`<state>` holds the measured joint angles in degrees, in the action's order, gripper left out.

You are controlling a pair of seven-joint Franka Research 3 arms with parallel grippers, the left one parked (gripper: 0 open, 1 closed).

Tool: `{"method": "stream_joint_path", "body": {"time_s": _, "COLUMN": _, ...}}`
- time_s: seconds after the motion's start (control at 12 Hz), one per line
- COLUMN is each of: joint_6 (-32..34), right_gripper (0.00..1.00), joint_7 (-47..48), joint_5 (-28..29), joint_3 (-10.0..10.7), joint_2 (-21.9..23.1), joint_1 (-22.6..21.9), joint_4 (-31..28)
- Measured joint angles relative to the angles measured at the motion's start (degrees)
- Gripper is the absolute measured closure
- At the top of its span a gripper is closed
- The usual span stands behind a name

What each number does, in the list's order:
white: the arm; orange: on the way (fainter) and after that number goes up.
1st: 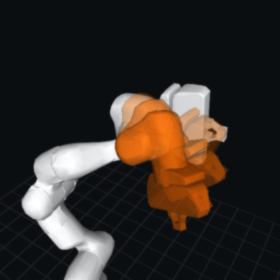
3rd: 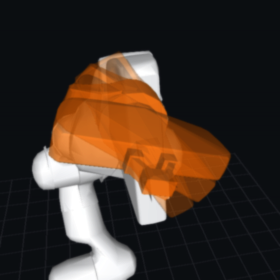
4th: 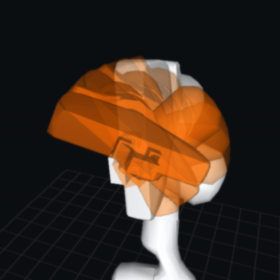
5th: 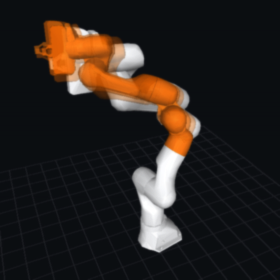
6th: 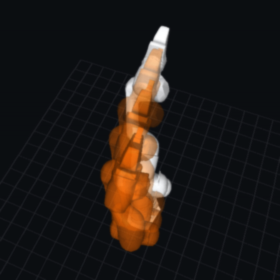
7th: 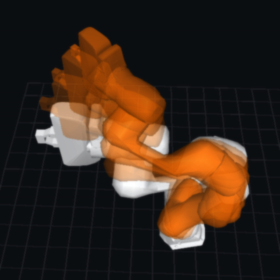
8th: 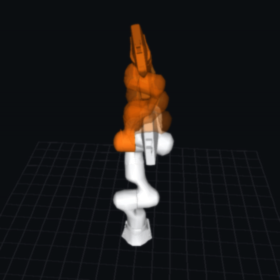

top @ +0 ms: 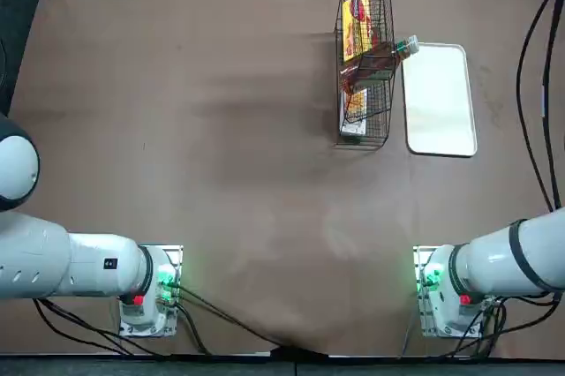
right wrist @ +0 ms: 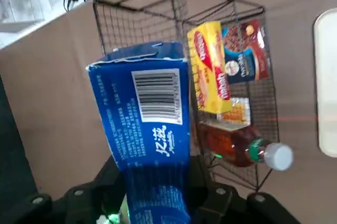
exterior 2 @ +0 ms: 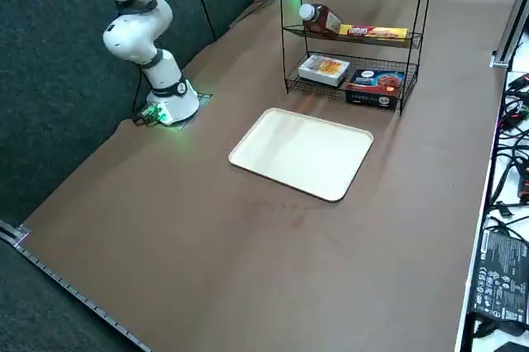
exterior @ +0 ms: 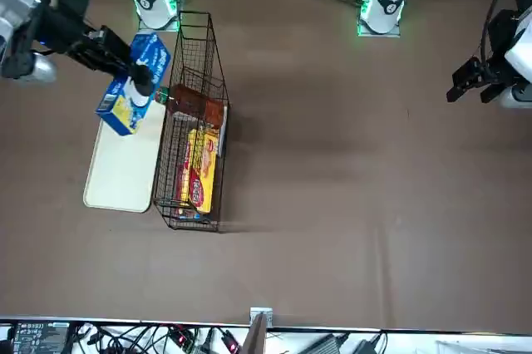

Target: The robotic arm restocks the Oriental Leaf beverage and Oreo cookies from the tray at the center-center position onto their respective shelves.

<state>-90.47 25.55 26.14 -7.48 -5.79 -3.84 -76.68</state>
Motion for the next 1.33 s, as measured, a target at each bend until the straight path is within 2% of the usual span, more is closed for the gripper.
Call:
{"method": "stream_joint_path", "body": {"time_s": 0.25, "joint_6": -0.02, "right_gripper": 0.41, "joint_7": 1.93, "joint_5": 0.01, "joint_3": -0.23, "joint_2": -1.74, "joint_1": -3.22, "joint_4": 0.01}}
{"method": "stream_joint_path", "body": {"time_s": 0.75, "joint_6": -0.16, "right_gripper": 0.41, "joint_7": 2.02, "joint_5": 0.01, "joint_3": -0.25, "joint_2": -4.9, "joint_1": -5.34, "joint_4": 0.0}}
{"method": "stream_joint_path", "body": {"time_s": 1.33, "joint_6": -2.35, "right_gripper": 0.41, "joint_7": 4.16, "joint_5": 0.0, "joint_3": -0.25, "joint_2": -5.89, "joint_1": -6.49, "joint_4": 0.01}}
